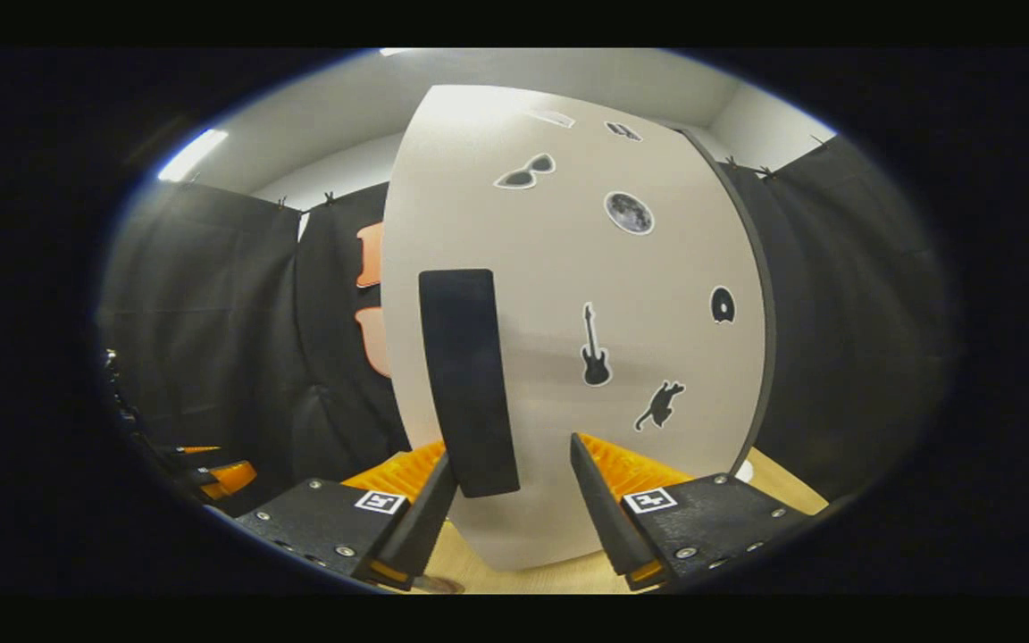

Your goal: Open the cabinet door with the right hand, grasp the bottle in the cabinet with the left hand and place it on the coaster, then close the cabinet door with the right hand.

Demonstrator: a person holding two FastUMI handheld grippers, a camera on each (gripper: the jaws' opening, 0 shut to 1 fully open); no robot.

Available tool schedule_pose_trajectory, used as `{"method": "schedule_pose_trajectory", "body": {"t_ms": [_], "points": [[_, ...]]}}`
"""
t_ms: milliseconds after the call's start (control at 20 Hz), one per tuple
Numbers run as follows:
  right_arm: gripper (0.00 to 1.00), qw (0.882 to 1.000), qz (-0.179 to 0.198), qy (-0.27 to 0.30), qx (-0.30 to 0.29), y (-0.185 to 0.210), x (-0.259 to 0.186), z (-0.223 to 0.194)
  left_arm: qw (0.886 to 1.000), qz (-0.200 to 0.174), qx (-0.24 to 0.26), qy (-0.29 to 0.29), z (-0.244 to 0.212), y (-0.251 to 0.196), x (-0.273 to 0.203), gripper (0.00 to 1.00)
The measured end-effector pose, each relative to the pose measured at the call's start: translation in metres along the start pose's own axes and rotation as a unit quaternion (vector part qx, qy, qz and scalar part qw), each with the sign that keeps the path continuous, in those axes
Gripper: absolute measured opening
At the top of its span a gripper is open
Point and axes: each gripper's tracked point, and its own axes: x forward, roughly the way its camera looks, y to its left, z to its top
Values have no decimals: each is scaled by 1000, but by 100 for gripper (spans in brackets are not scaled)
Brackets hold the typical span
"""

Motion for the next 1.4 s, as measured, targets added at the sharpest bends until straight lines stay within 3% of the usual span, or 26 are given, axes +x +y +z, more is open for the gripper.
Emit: {"method": "schedule_pose_trajectory", "body": {"t_ms": [900,1400], "points": [[78,999,-23,-22,-14,0,43,-3,1000,-3,-12,4,-3,20,47,96],[84,998,-38,-37,-17,-6,67,-1,999,5,-28,14,2,-9,41,94]]}}
